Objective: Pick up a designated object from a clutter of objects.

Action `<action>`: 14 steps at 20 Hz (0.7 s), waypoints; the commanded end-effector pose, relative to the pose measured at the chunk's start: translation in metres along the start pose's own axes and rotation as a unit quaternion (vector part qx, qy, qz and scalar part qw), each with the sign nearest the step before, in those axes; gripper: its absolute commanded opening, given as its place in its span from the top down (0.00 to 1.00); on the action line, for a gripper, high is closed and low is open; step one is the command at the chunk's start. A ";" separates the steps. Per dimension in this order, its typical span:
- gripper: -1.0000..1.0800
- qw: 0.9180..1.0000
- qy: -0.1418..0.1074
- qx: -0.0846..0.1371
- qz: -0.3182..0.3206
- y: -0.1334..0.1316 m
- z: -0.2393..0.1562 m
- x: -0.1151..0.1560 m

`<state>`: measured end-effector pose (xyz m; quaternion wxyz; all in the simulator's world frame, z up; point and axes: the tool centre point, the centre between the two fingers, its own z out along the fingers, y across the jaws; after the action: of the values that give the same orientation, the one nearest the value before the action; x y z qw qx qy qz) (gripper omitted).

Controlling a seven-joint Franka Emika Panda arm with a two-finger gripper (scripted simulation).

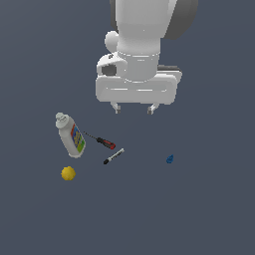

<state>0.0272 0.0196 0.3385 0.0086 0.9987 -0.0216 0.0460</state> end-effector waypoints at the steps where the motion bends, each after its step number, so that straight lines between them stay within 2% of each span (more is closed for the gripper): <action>1: 0.04 1.000 -0.003 0.000 0.010 -0.010 0.012 0.003; 14: 0.04 0.996 -0.022 0.001 0.089 -0.092 0.115 0.010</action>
<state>0.0511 0.0985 0.2369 0.0037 0.9946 -0.1005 0.0272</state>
